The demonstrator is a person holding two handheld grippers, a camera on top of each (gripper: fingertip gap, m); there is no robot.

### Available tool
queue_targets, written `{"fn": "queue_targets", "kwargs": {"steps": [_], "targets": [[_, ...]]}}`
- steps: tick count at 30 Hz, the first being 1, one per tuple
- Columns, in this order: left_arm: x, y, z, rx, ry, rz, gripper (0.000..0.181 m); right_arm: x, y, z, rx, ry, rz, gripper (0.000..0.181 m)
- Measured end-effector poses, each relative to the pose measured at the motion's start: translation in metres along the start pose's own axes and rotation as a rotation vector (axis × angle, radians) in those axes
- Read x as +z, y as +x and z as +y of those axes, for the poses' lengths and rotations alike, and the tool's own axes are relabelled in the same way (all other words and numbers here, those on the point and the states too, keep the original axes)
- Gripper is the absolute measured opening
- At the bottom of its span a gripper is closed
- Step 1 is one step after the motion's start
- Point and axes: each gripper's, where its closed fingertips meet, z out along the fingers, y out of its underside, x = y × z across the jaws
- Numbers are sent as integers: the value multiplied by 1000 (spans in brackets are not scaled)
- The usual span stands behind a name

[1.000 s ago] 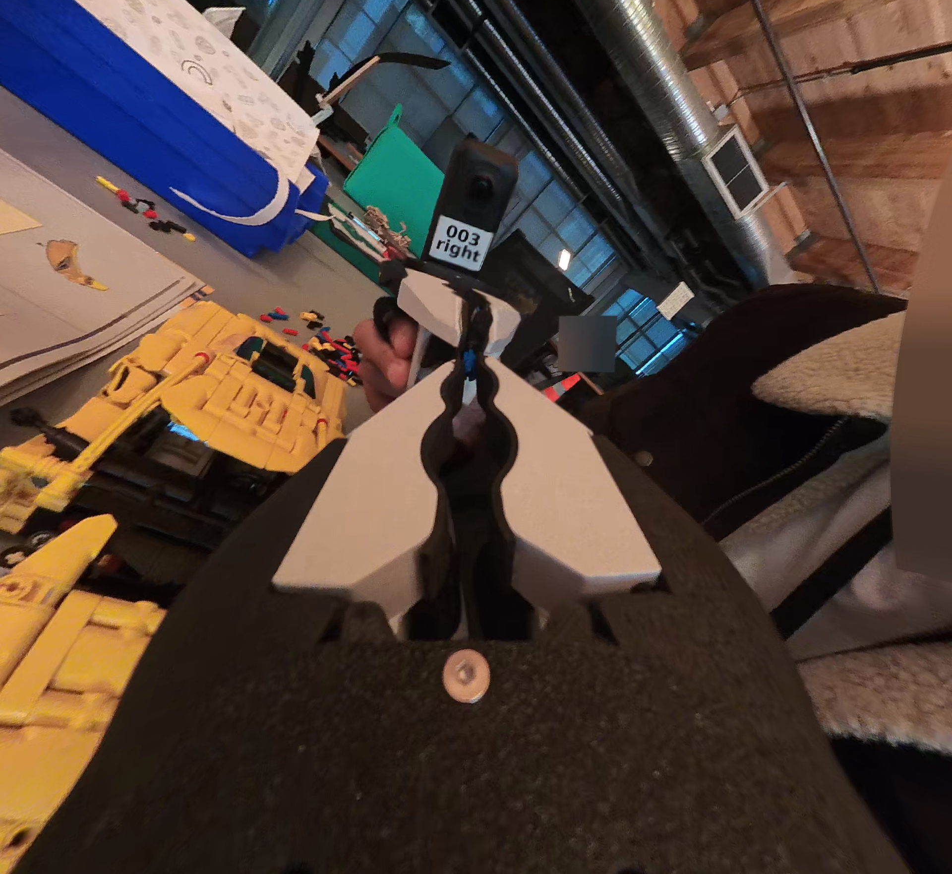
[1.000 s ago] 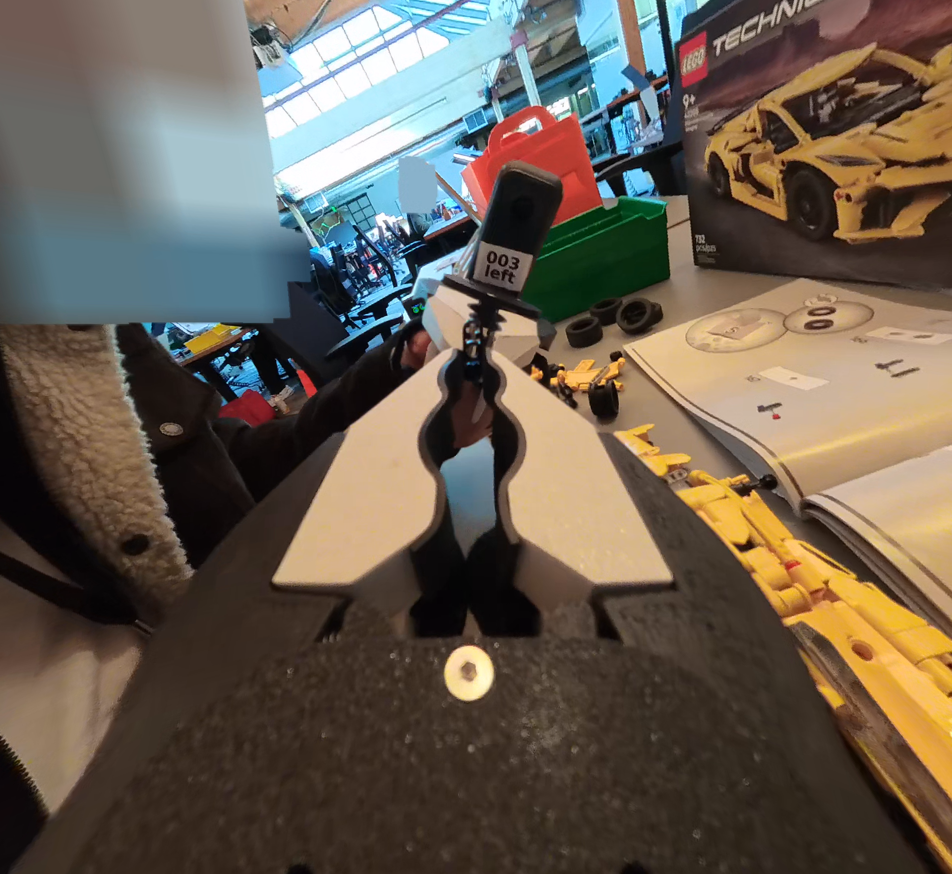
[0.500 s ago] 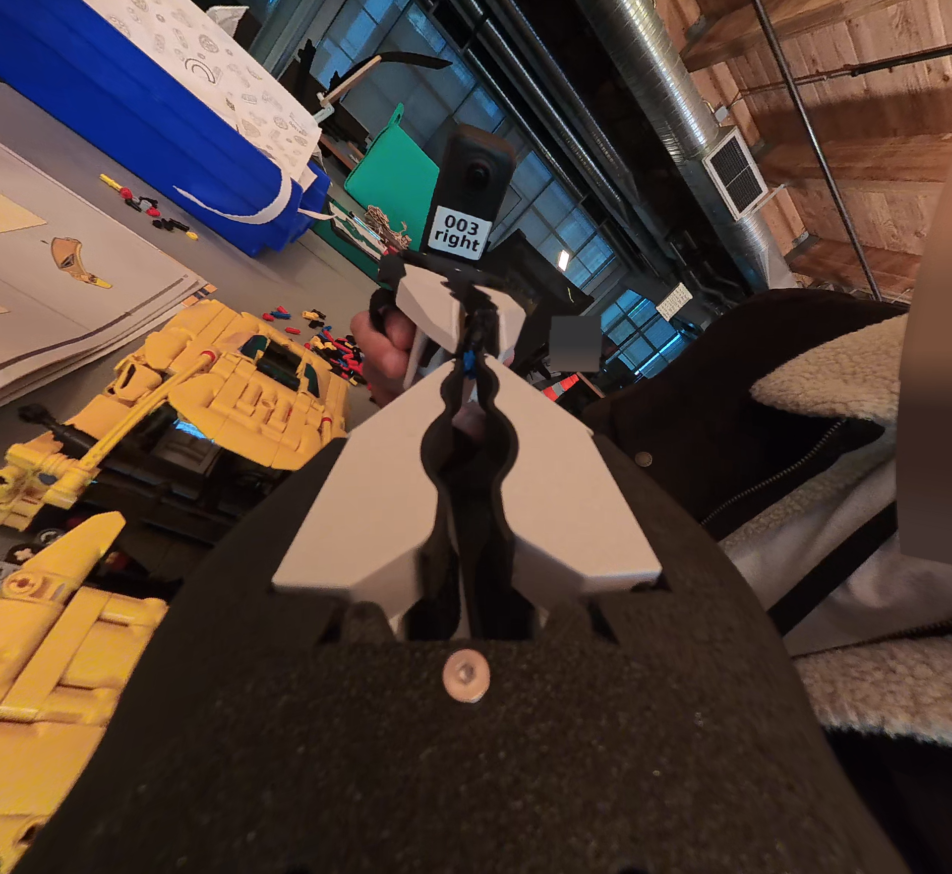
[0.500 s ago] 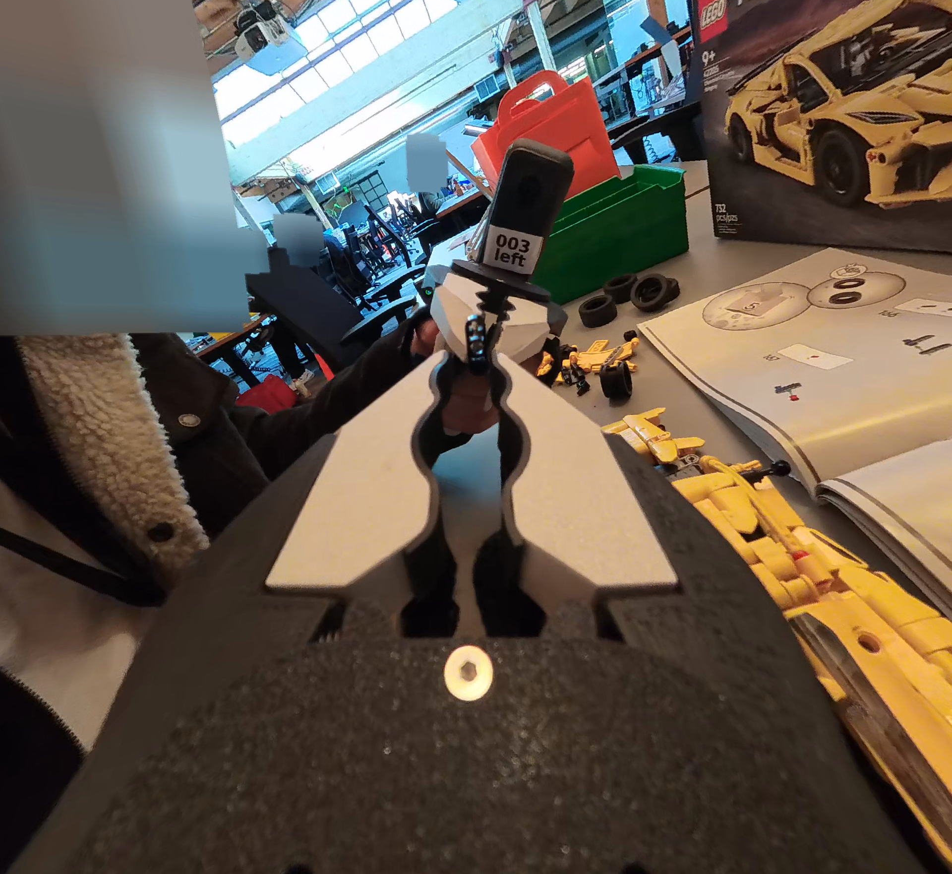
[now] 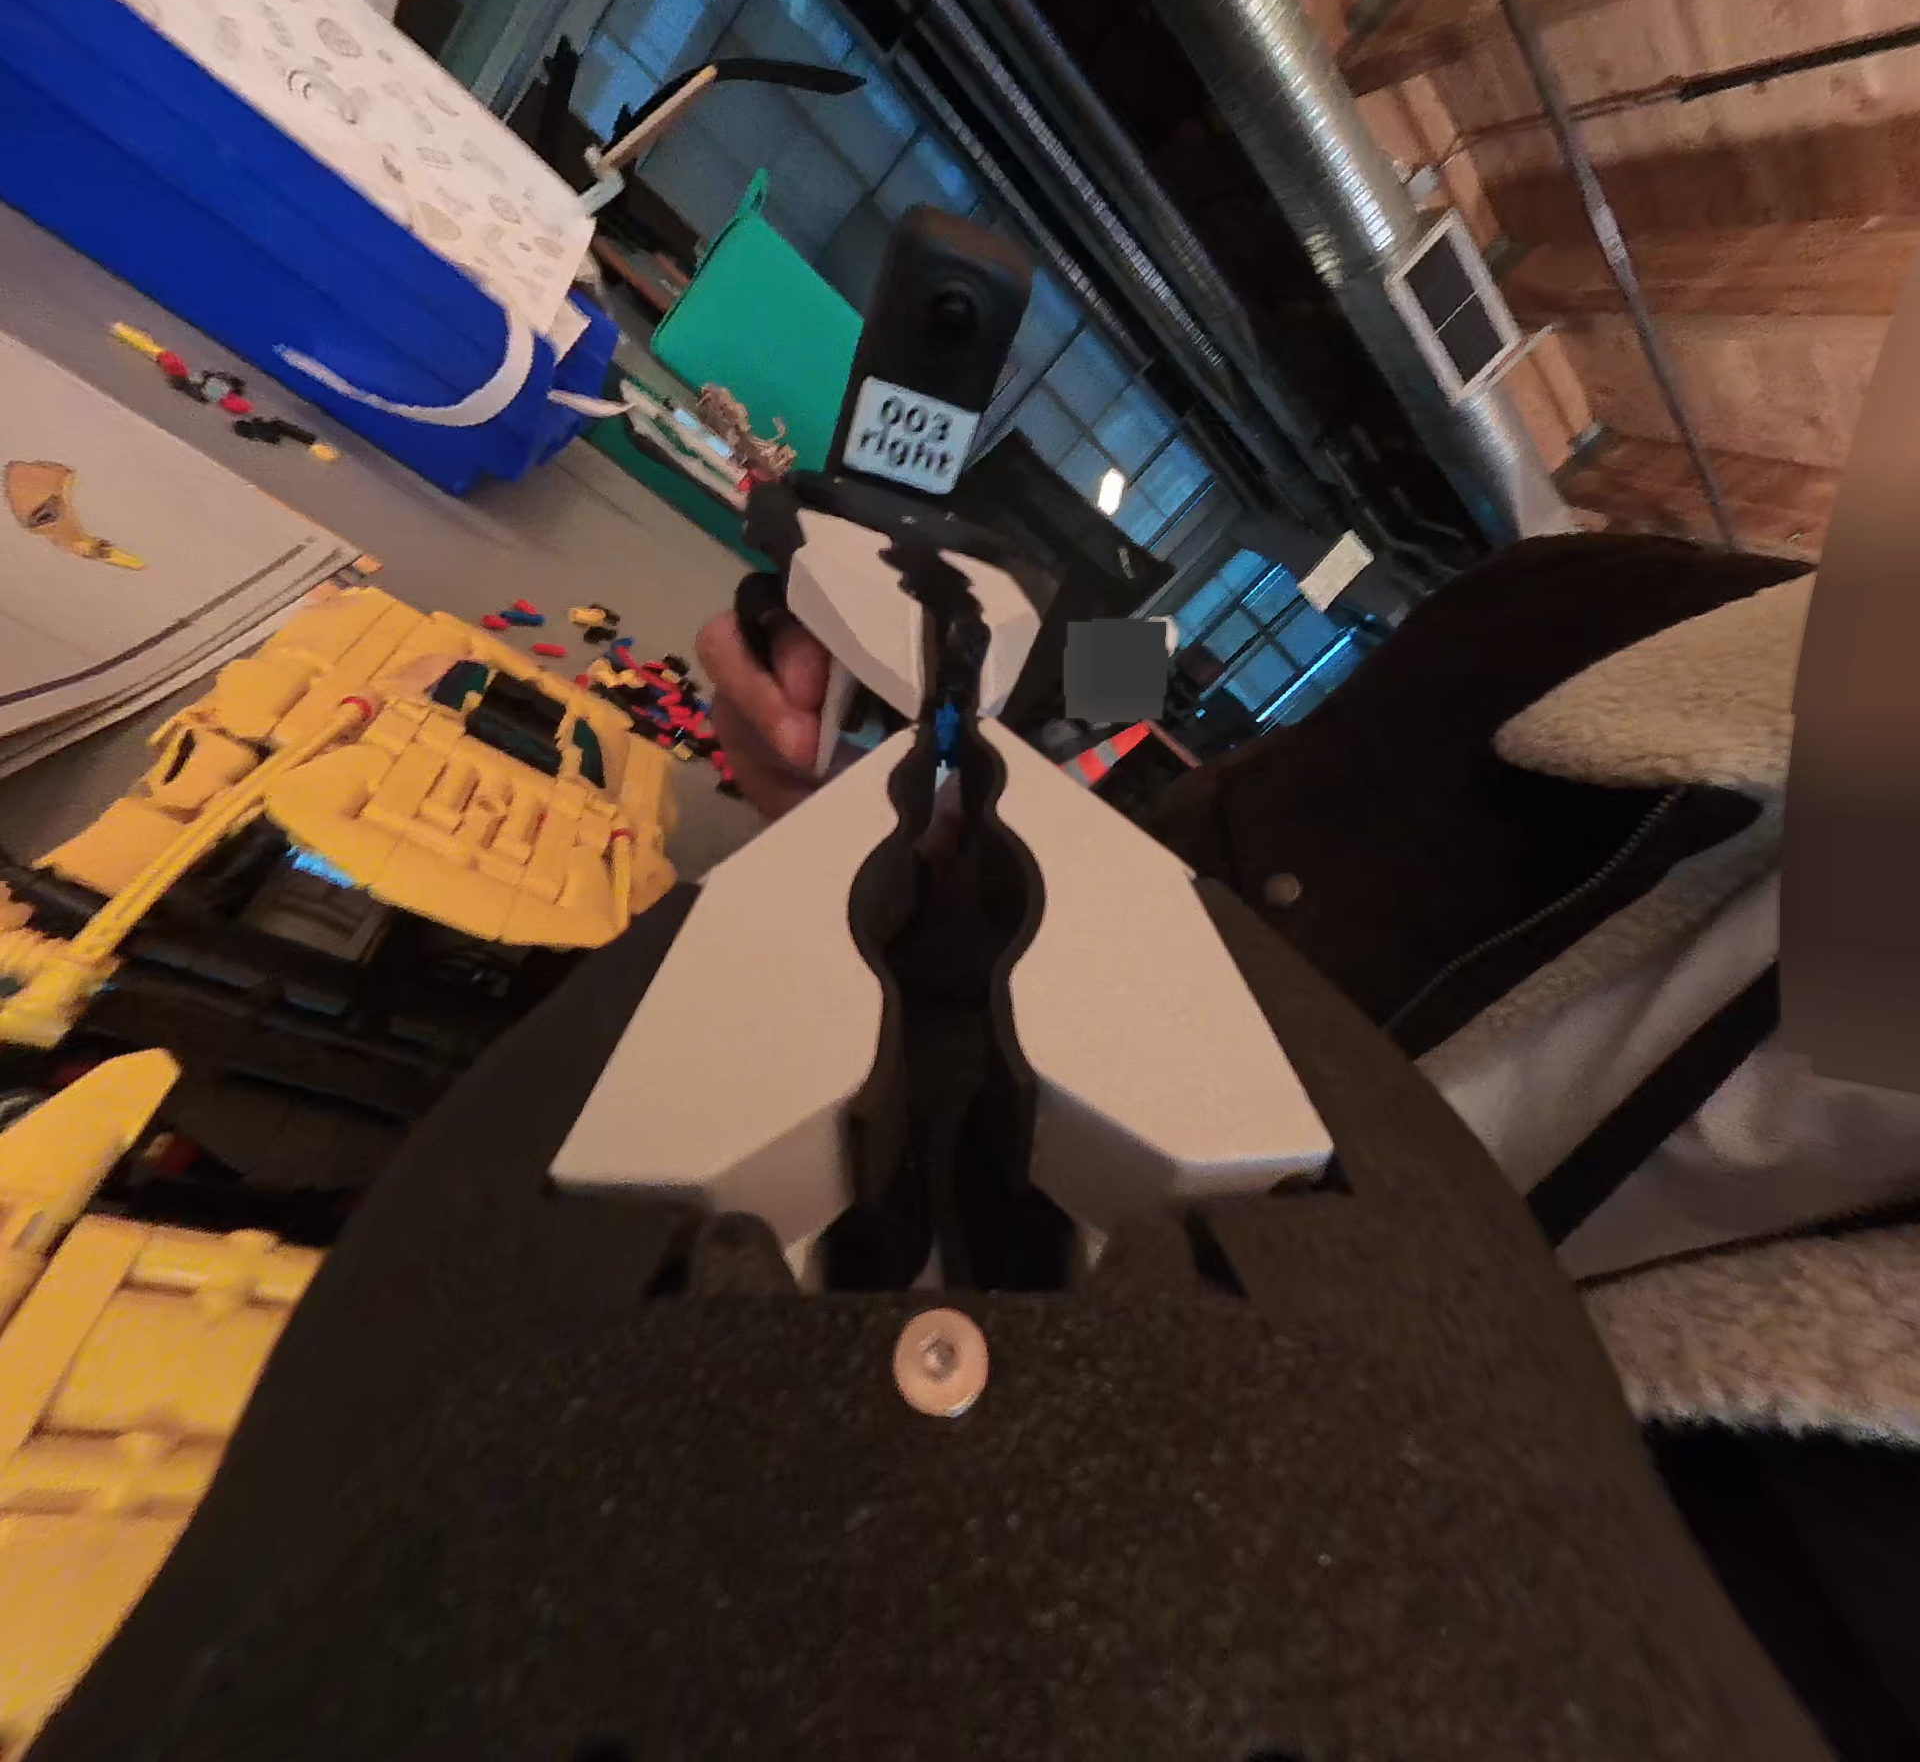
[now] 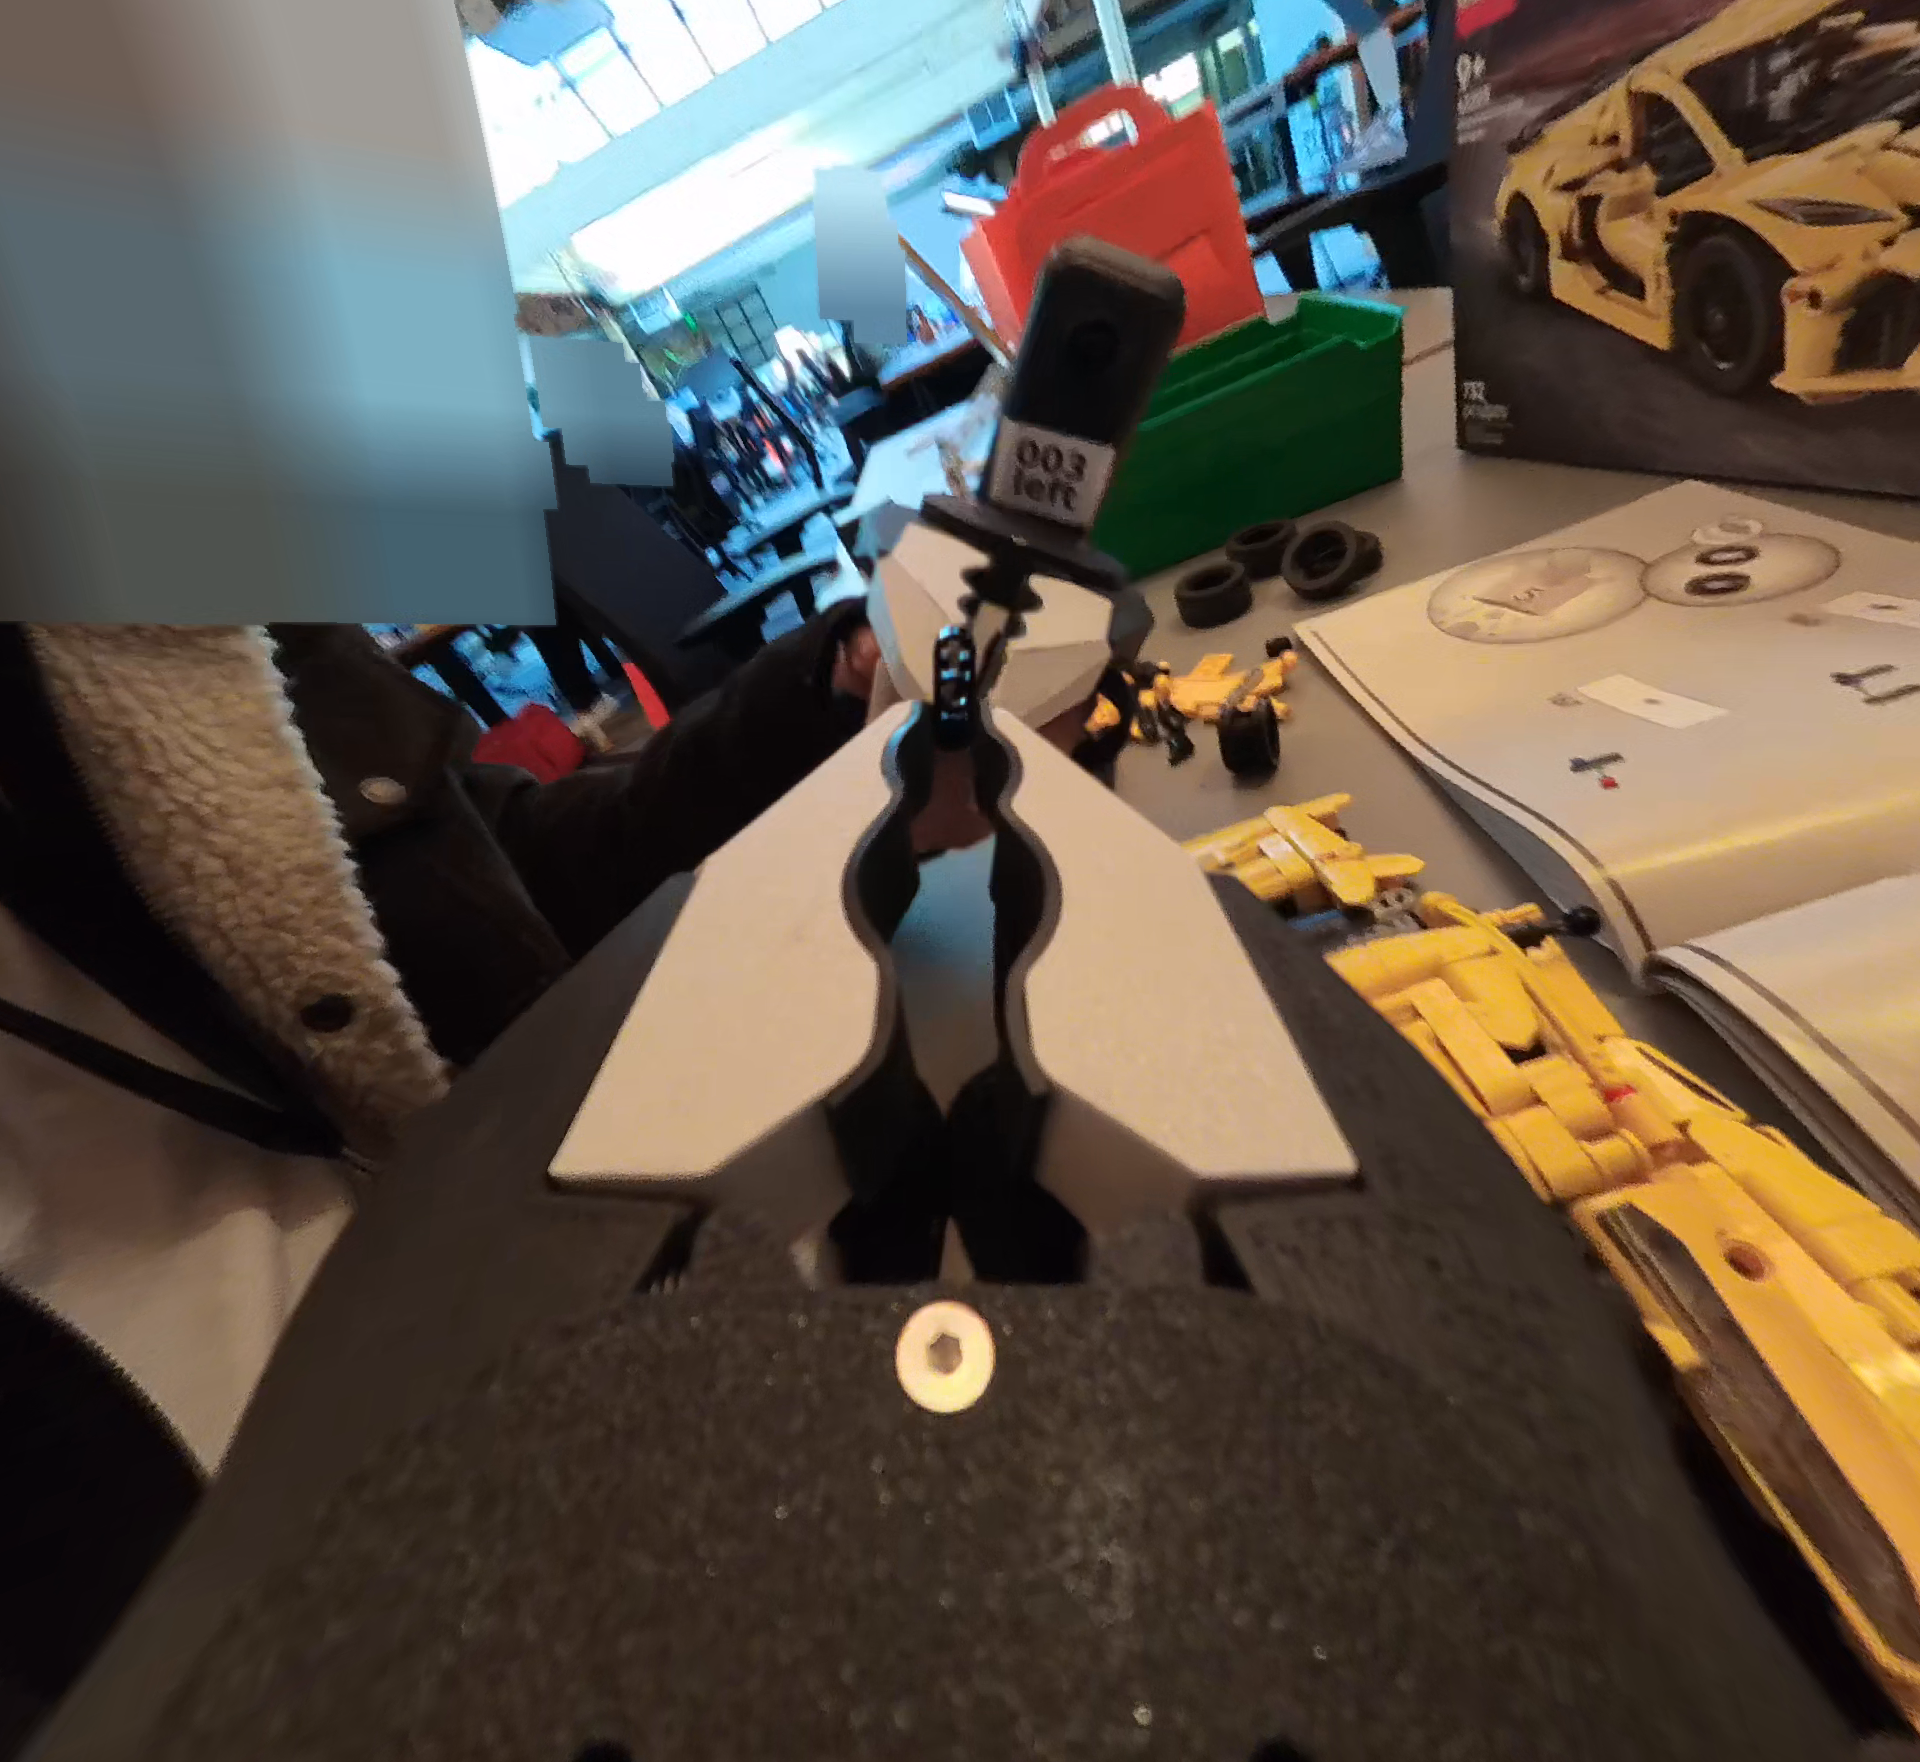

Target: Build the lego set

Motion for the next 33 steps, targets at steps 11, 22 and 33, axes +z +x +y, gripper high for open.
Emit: {"fn": "queue_targets", "kwargs": {"steps": [11,22,33], "targets": [[2,-4,2,144,-60,-107,6,-5,1,1,19,4,-20,6],[-1,1,0,176,-48,-95,13,-5,-2,-2,19,18,-28,5],[1,6,1,189,-48,-72,6,-4,-7,-4,32,35,-51,5]]}}
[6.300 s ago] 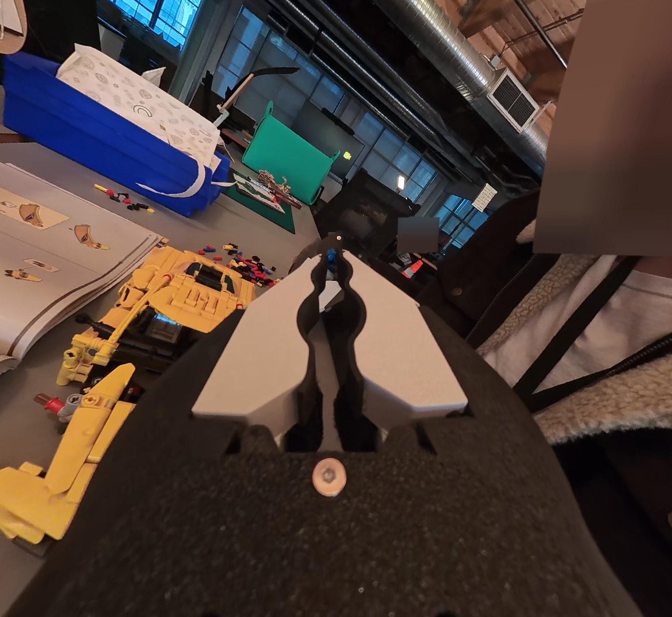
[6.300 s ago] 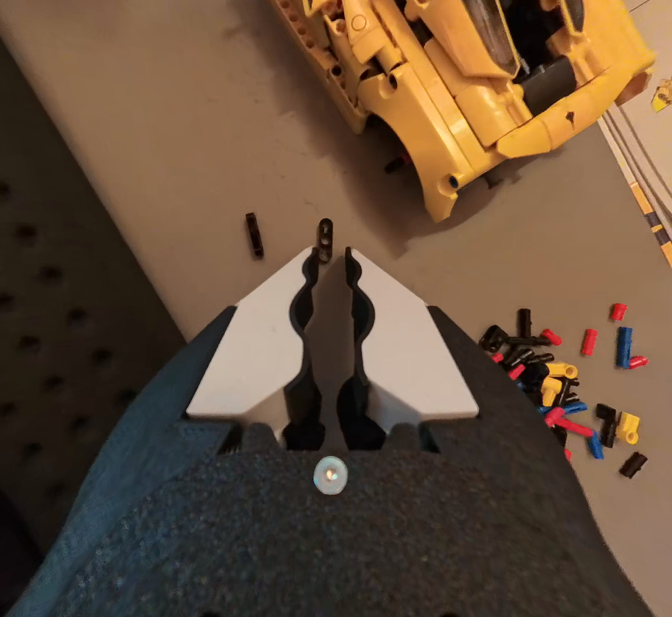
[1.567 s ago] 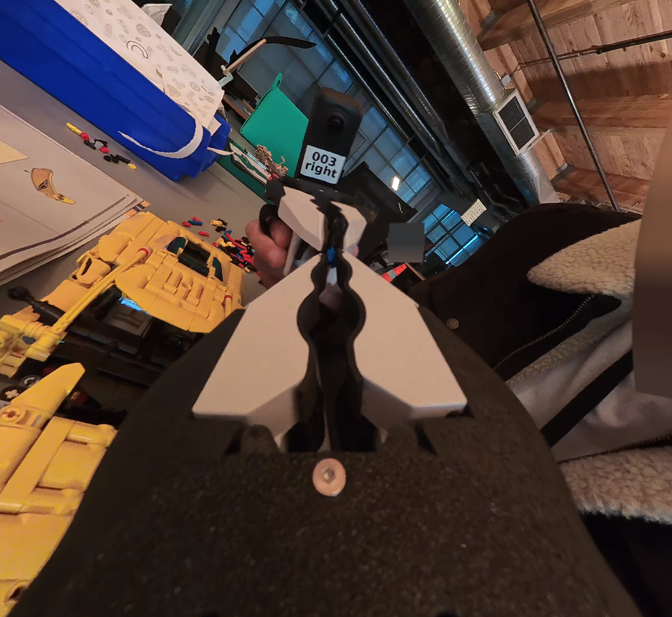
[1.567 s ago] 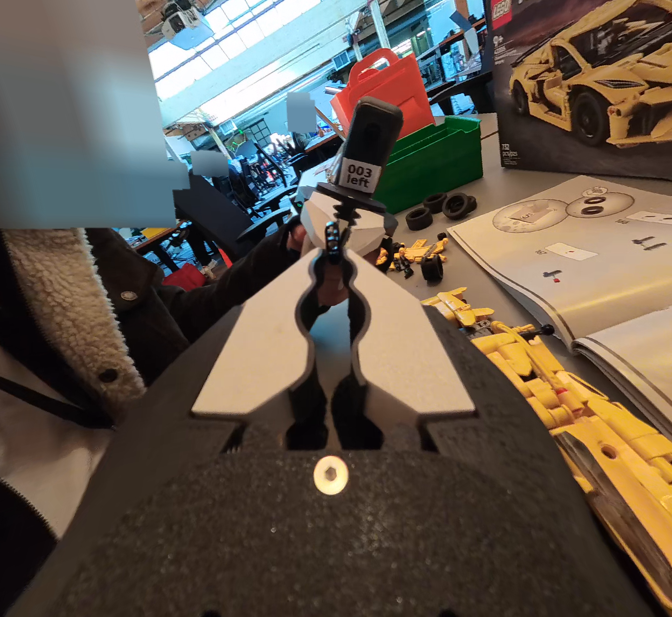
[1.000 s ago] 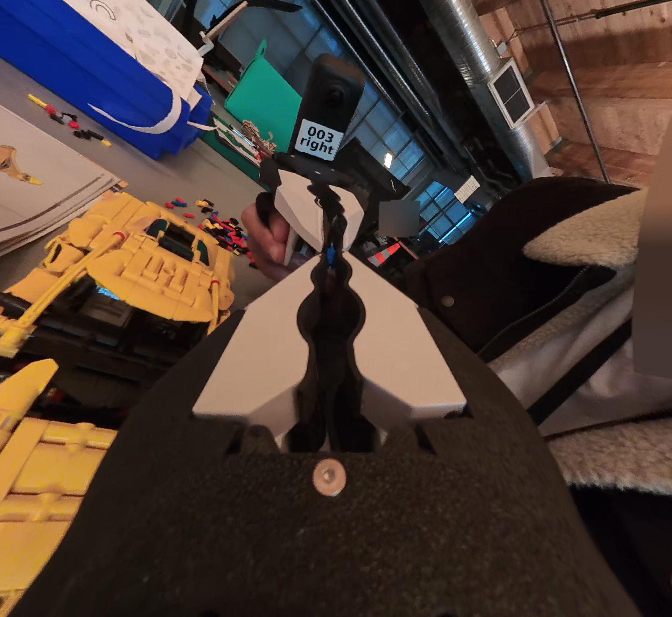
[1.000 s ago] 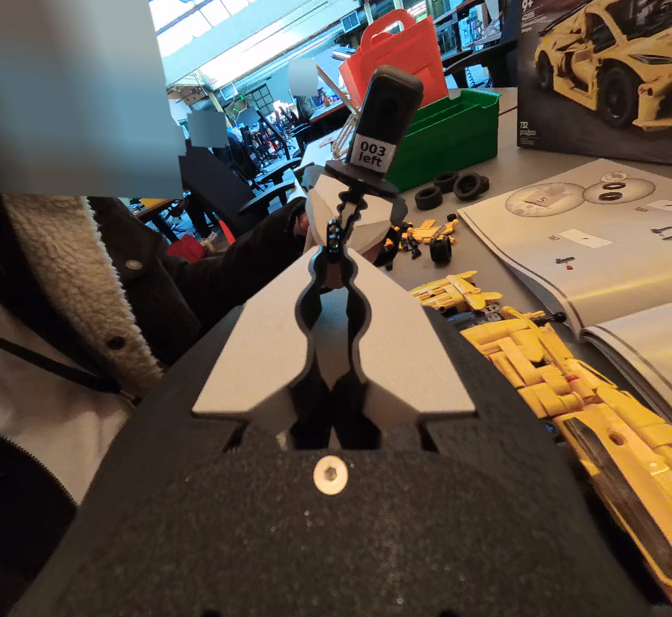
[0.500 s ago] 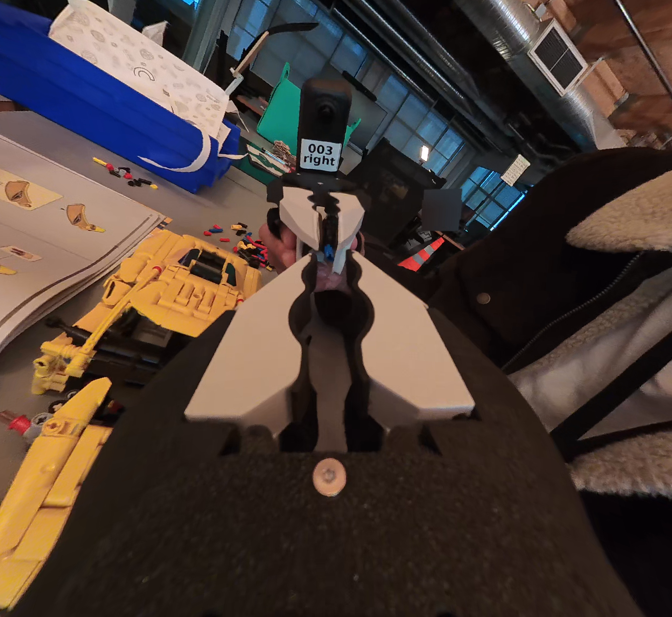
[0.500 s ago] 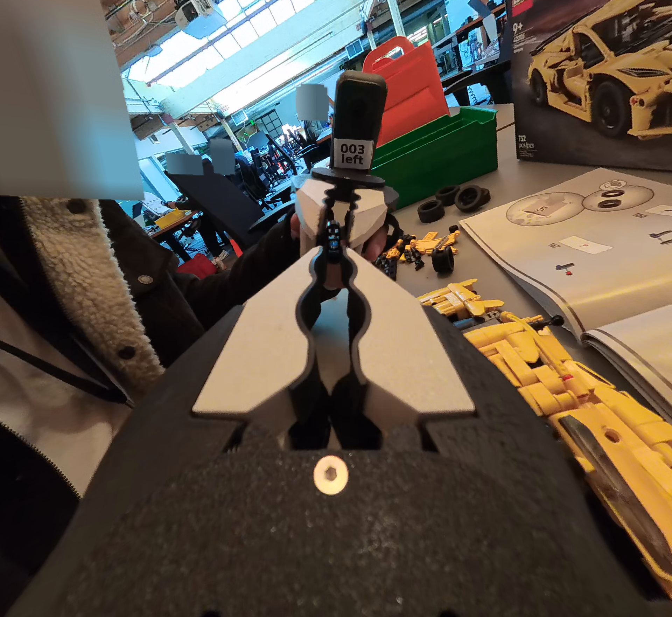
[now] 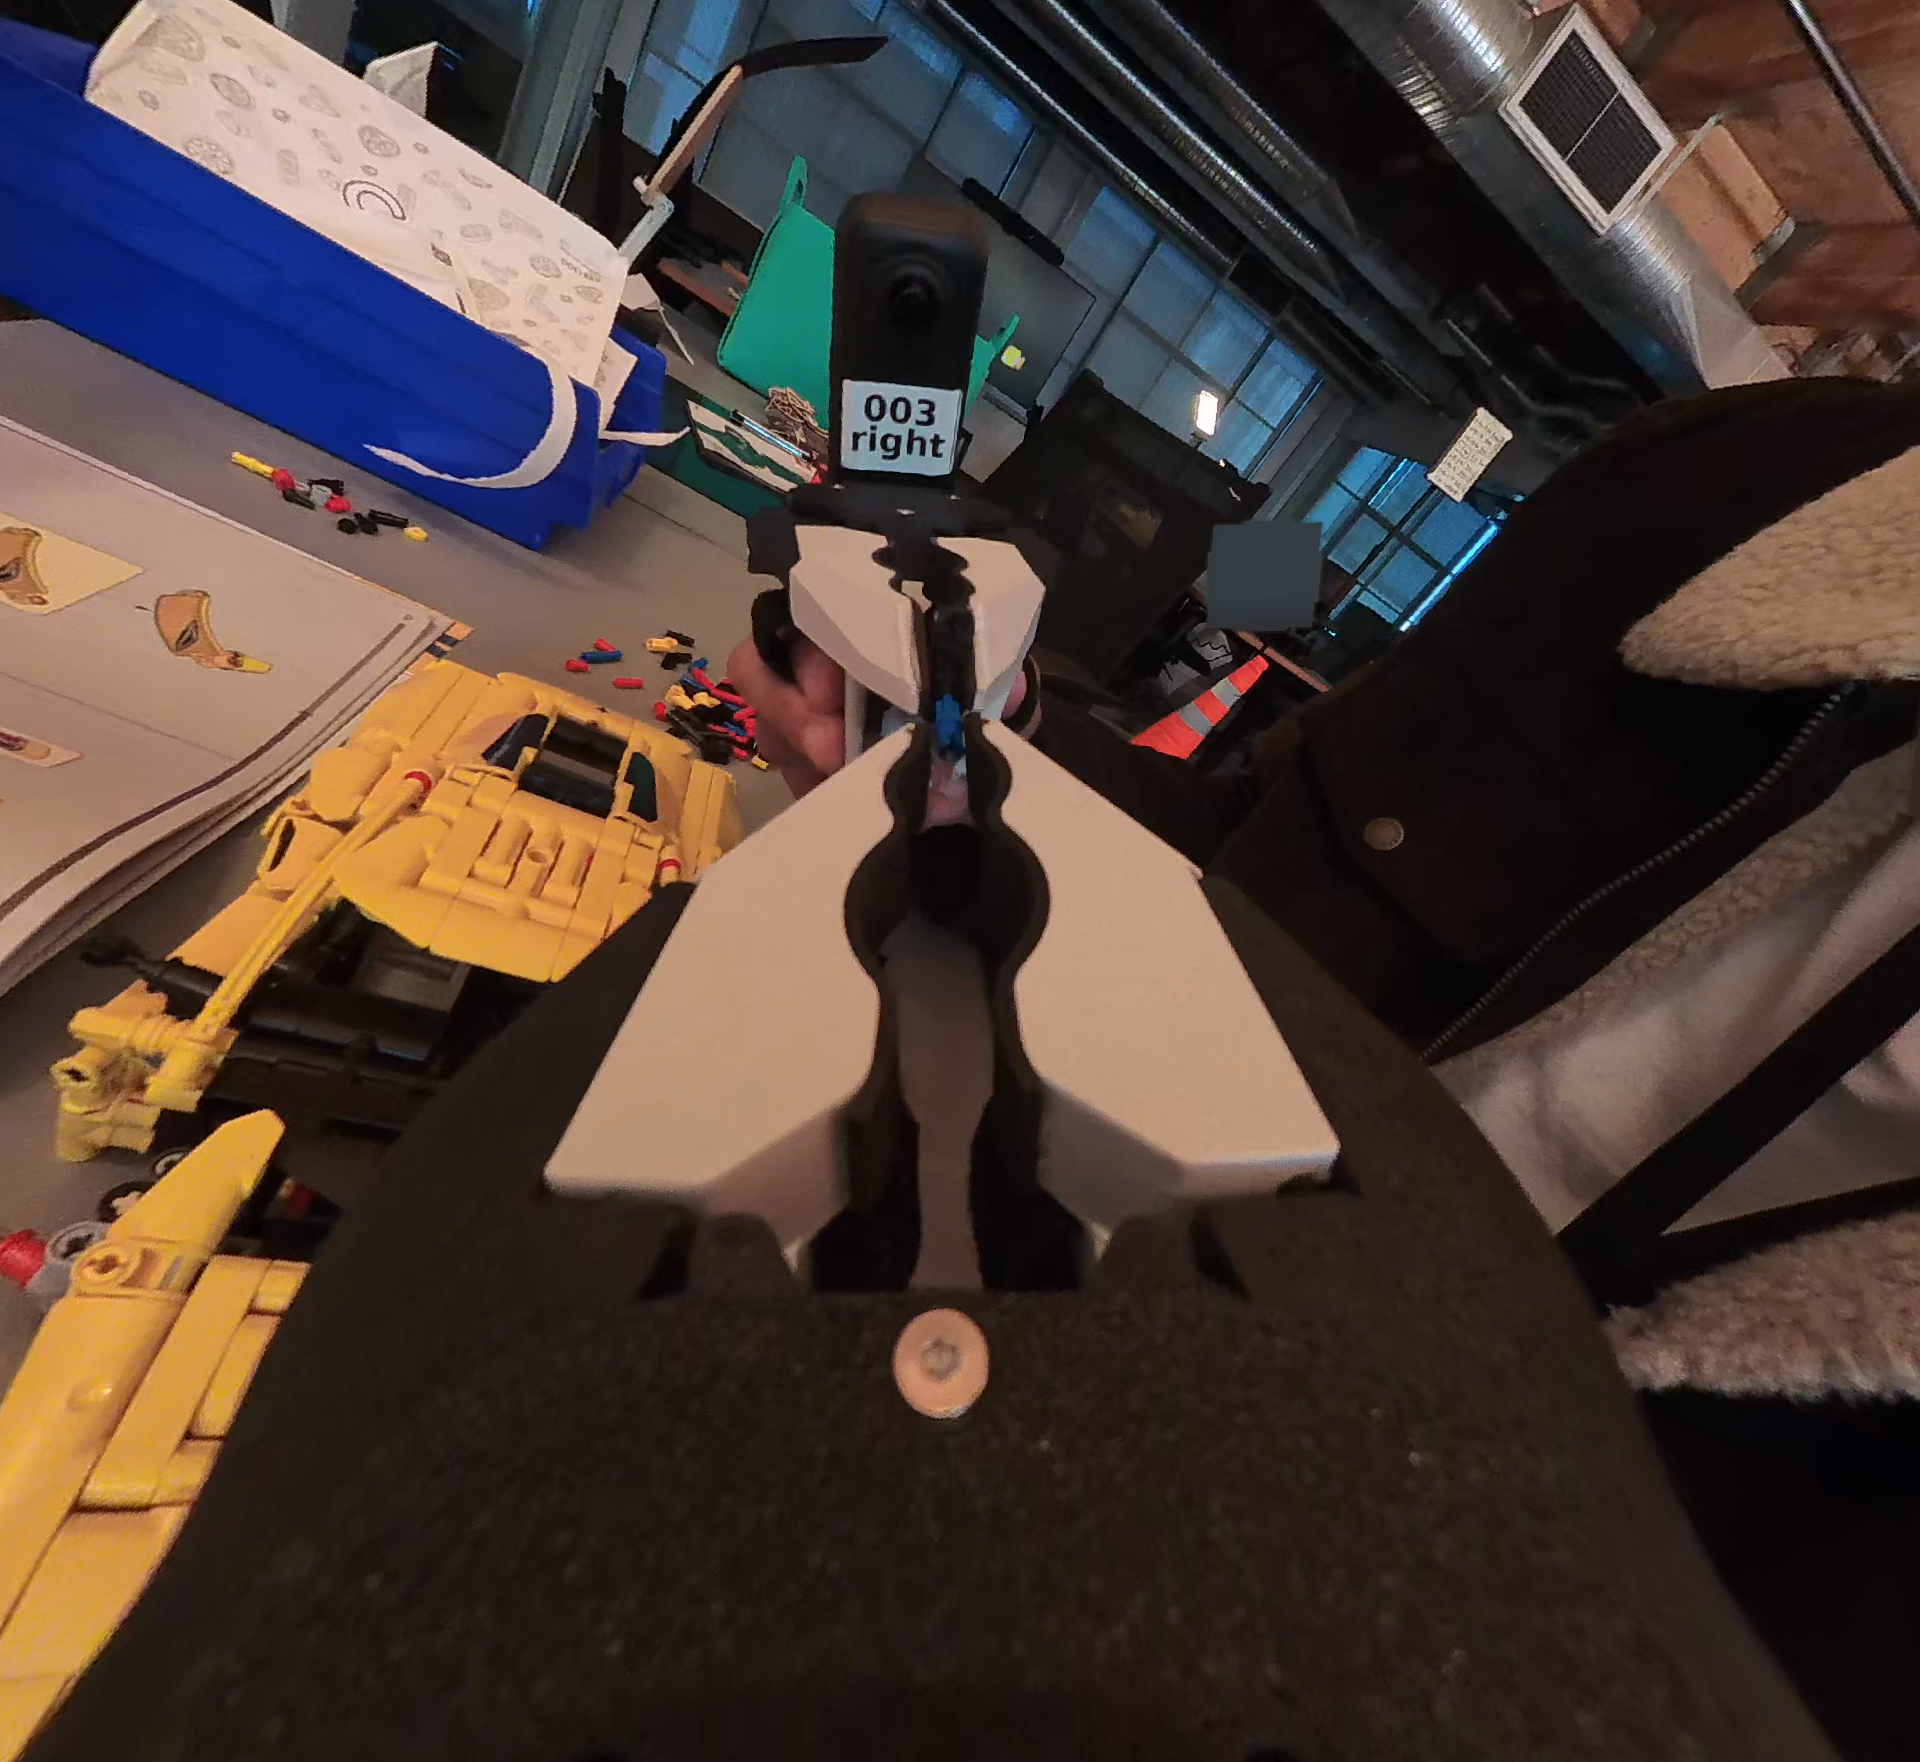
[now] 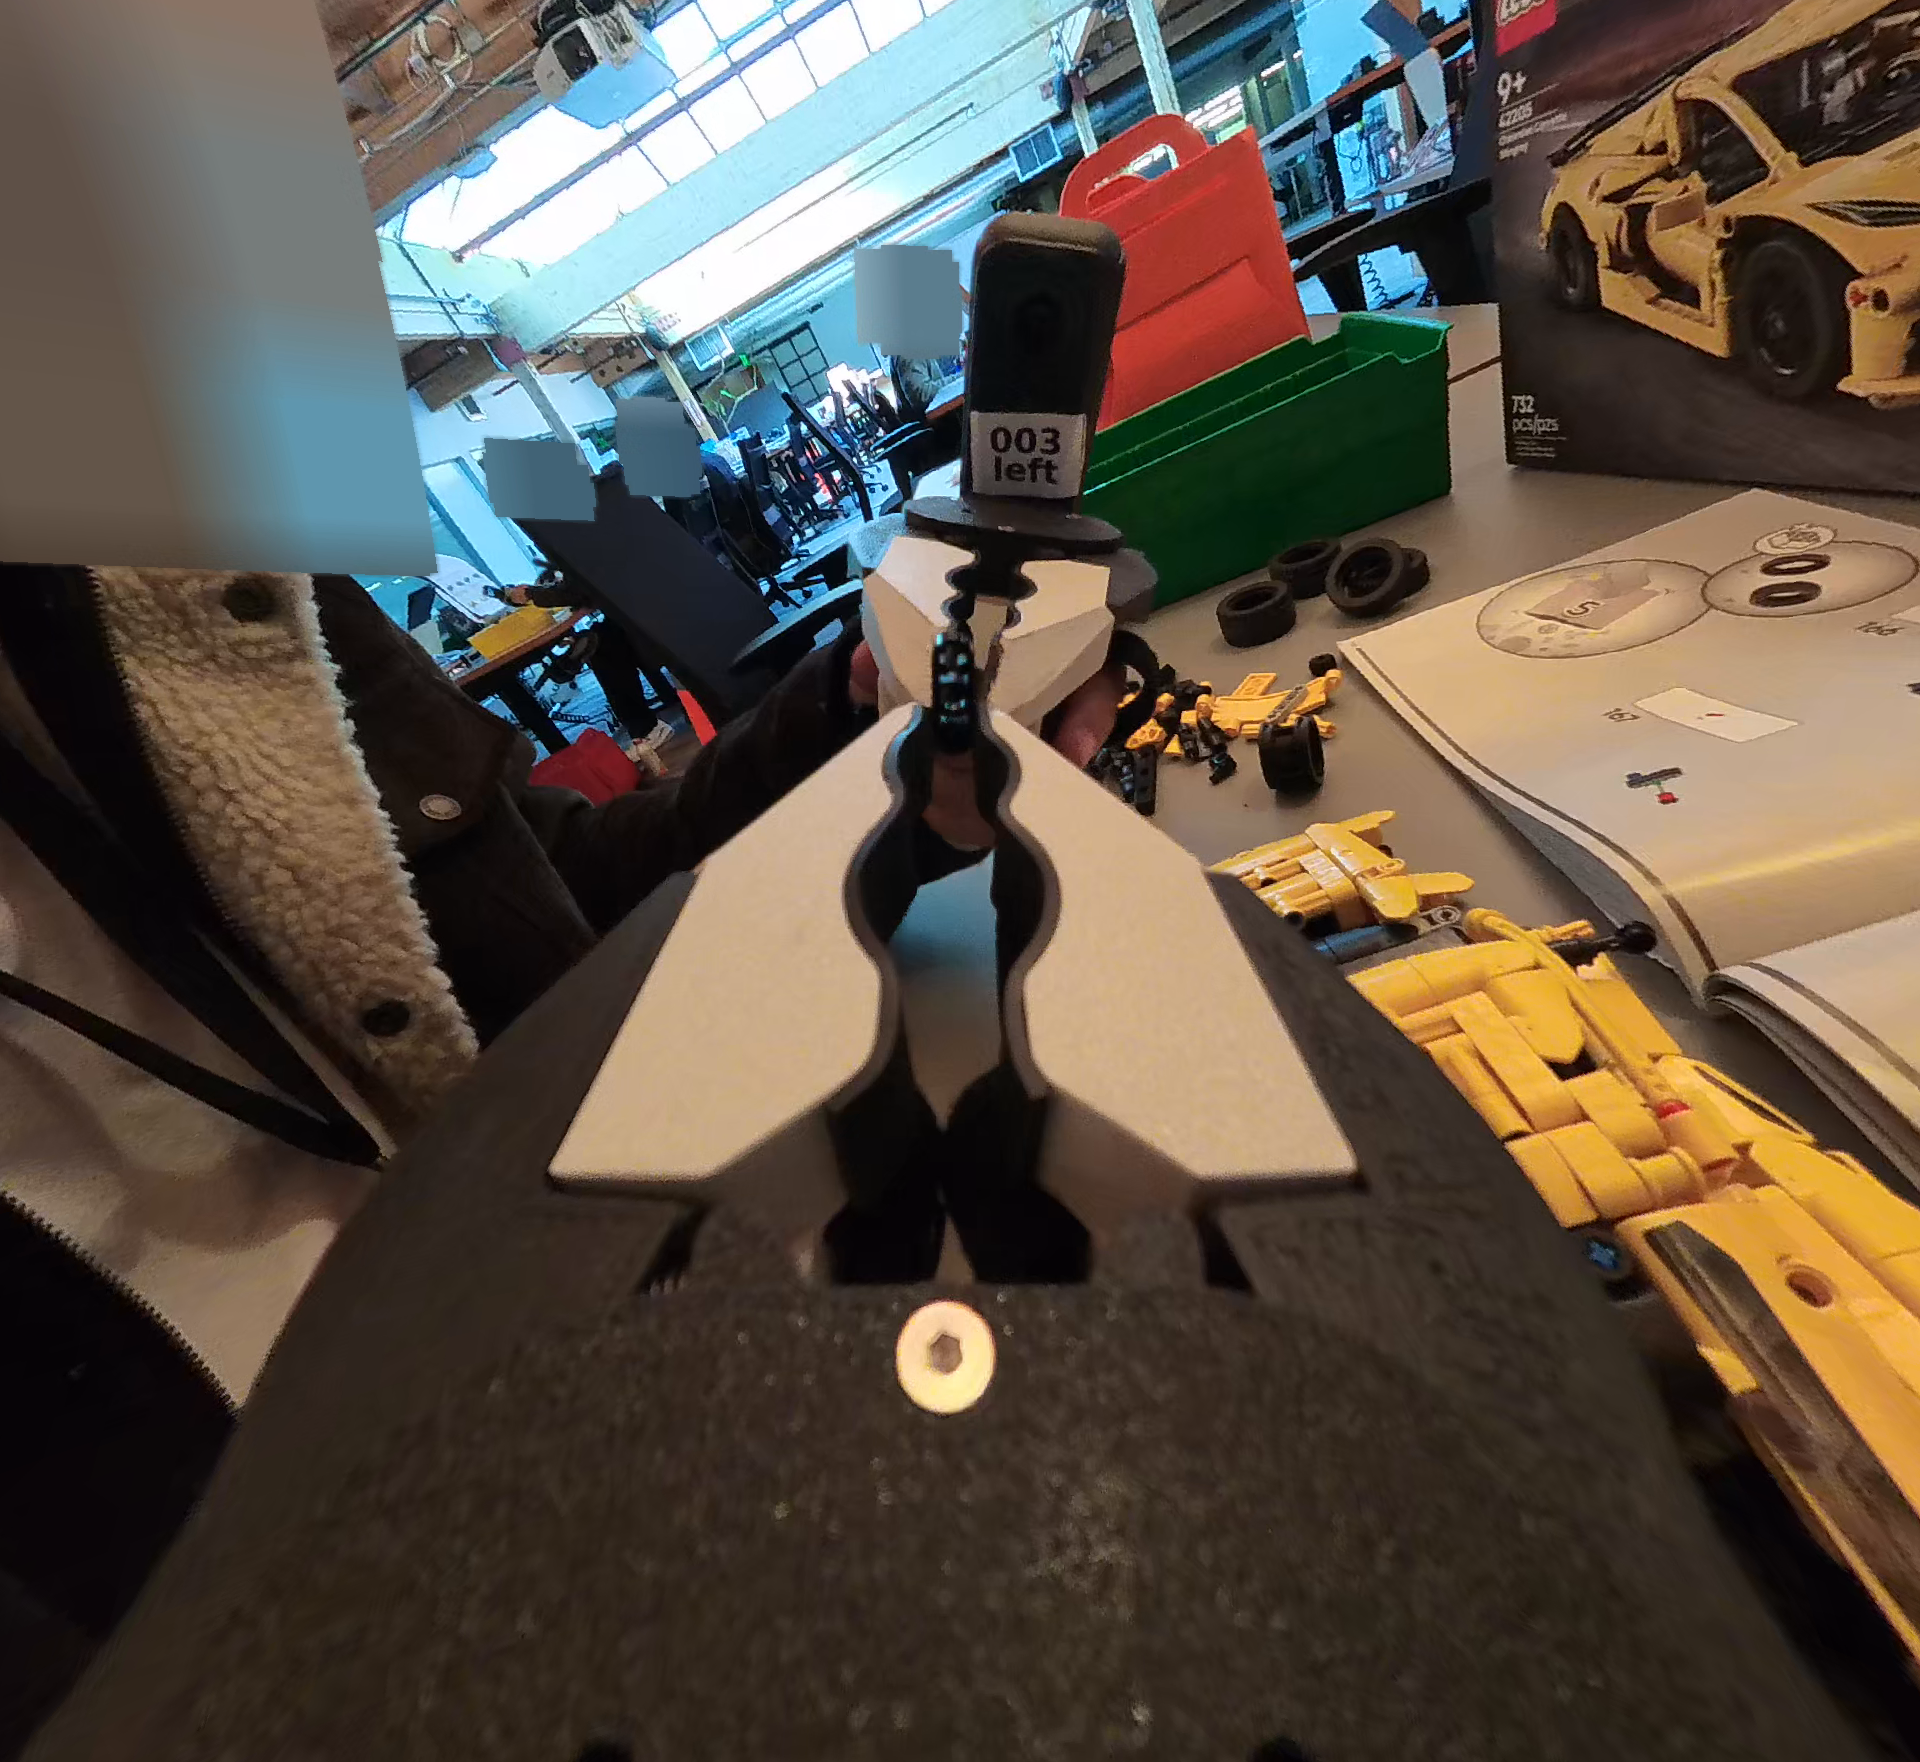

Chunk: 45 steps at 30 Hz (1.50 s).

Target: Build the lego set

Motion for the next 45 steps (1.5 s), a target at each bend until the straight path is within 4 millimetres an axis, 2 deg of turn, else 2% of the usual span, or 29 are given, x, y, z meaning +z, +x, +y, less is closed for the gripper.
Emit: {"fn": "queue_targets", "kwargs": {"steps": [7,12,15,19,21,22,28,32,35,37,41,43,45], "targets": [[0,3,3,33,-17,5,4,1,-2,1,8,-7,-11,5],[0,9,11,187,-87,-23,3,2,-9,8,0,-46,-43,6],[0,8,21,261,-163,-59,3,2,-10,17,1,-92,-50,6],[3,13,32,271,-225,-35,2,5,-17,21,21,-107,-97,6],[11,12,47,290,-295,-32,3,11,-22,29,27,-147,-134,5],[14,12,48,298,-296,-32,3,12,-26,29,28,-148,-149,6],[12,7,47,247,-290,-45,4,12,-17,28,5,-156,-90,6],[5,11,38,102,-214,30,4,8,-7,20,-107,-115,-4,6],[3,15,28,41,-151,73,4,8,-7,15,-185,-88,18,11],[3,10,25,-12,-122,72,4,8,-11,14,-227,-83,16,0],[0,4,29,-6,-153,33,4,0,-10,1,-188,-22,20,0],[-9,-2,22,-9,-129,-5,4,-10,-4,-7,-173,13,57,0],[-26,-16,18,12,-121,-108,4,-22,1,-14,-172,38,109,0]]}}
